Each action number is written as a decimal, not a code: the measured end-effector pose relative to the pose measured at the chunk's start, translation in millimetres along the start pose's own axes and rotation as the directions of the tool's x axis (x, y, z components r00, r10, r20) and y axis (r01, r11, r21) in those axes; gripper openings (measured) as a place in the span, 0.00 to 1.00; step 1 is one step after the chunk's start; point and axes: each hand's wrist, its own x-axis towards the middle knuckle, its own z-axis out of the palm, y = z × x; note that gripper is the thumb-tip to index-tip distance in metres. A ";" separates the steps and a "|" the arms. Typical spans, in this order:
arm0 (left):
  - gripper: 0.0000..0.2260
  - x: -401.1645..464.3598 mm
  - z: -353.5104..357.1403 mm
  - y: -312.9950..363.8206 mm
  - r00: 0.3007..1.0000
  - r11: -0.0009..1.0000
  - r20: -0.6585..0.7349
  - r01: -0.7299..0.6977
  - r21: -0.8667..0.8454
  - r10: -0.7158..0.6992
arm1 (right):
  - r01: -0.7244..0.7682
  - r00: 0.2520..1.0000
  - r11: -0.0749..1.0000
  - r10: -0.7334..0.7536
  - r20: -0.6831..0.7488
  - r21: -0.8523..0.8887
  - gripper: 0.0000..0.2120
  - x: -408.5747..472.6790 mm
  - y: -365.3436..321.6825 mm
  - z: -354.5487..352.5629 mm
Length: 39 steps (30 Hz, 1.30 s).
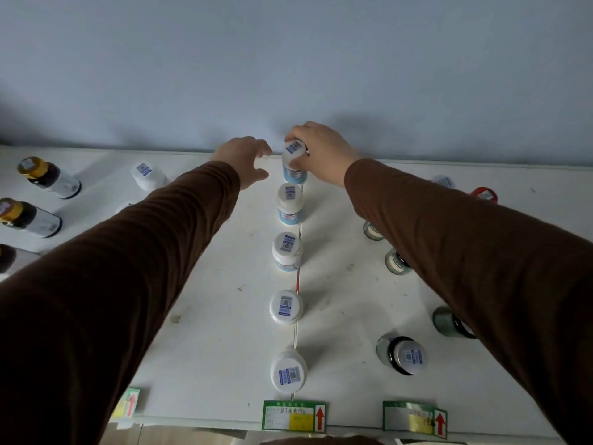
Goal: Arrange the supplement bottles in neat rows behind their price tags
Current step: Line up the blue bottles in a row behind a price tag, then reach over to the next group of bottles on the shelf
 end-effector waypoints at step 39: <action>0.18 -304.3 10.0 177.1 0.960 0.981 -0.214 -0.162 0.103 0.181 | 0.051 0.978 0.998 -0.055 -0.202 -0.027 0.17 -369.3 -14.7 -22.2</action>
